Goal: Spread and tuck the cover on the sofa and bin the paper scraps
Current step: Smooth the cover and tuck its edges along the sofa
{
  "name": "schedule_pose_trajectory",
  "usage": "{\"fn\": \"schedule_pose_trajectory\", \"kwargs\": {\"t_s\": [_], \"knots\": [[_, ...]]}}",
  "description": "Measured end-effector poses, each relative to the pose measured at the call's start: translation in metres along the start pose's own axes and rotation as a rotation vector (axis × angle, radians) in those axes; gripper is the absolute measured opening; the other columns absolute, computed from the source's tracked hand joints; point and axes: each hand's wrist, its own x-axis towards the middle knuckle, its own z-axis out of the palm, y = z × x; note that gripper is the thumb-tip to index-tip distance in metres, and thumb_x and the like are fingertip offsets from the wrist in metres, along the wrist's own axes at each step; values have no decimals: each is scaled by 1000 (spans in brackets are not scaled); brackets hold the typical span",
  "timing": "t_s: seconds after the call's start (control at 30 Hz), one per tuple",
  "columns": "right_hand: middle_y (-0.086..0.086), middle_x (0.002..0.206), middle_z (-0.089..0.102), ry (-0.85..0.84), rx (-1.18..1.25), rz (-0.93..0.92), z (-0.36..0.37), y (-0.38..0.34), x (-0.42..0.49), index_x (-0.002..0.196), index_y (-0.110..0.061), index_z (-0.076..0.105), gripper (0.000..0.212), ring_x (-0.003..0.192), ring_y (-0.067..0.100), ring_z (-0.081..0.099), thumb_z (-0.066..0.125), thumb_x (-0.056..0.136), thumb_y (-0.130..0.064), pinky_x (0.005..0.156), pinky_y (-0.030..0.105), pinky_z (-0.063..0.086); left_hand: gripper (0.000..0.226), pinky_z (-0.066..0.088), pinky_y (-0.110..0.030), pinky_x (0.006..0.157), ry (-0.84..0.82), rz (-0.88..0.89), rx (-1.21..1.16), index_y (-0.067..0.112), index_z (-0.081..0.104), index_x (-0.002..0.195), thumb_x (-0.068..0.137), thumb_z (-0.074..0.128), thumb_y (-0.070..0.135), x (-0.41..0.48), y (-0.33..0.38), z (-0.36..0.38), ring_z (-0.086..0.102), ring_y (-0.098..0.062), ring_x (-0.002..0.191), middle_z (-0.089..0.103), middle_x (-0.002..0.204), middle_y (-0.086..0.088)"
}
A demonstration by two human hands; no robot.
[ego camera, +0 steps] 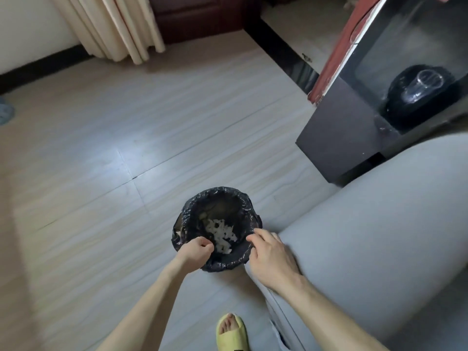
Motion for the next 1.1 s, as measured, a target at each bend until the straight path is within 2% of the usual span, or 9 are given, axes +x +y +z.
{"fn": "schedule_pose_trajectory", "kwargs": {"t_s": [0.1,0.23,0.37,0.43,0.53,0.6,0.77,0.9,1.1], "knots": [[-1,144,49,5,52,-42,-2,6,-39,130,-19,59,65,131,20,43,17,82,-35,110,26,28,23,35,-26,52,2,44,119,7,43,78,86,40,28,-19,10,-5,41,-14,50,44,49,1],[-1,145,47,13,143,-4,-33,18,-92,134,-18,56,43,134,17,41,41,93,-23,108,15,19,20,34,-31,53,30,120,266,18,45,75,93,36,21,-65,51,-1,40,-18,58,48,63,2],[-8,140,51,169,130,89,-87,49,-180,127,-27,60,39,130,12,45,42,93,-33,111,22,24,15,48,-30,79,64,271,292,30,56,98,96,42,29,-135,126,10,58,-18,84,68,97,4],[-9,133,56,251,135,120,-116,64,-227,122,-27,63,36,126,10,49,44,93,-32,109,21,24,21,45,-27,79,57,340,329,27,60,108,97,43,31,-174,166,19,60,-20,90,69,105,3],[-8,123,63,347,219,213,-152,102,-330,115,-27,67,35,116,16,57,47,88,-34,100,25,38,28,47,-29,85,55,455,387,22,63,114,98,43,34,-252,226,63,61,-27,105,67,115,-2],[-6,120,67,415,253,325,-160,145,-439,116,-25,67,34,113,17,60,50,89,-35,95,24,41,28,47,-32,88,9,568,449,17,65,110,97,45,32,-325,263,128,61,-30,109,68,116,-8],[-8,128,62,651,309,555,-160,245,-703,123,-25,63,30,120,11,56,55,96,-33,94,16,35,28,48,-29,91,-125,873,598,26,64,116,94,48,34,-518,344,287,63,-22,107,70,113,0],[-4,129,62,863,393,738,-160,299,-866,122,-28,61,29,118,13,57,55,95,-35,95,25,43,25,43,-21,82,-116,1142,741,27,65,117,96,50,30,-654,413,393,62,-15,102,69,113,4],[-1,127,63,1055,401,1094,-138,357,-1101,123,-25,62,31,116,19,57,53,95,-33,89,29,45,26,44,-24,90,-313,1483,876,26,66,115,96,47,29,-850,457,581,62,-17,107,68,111,5]]}}
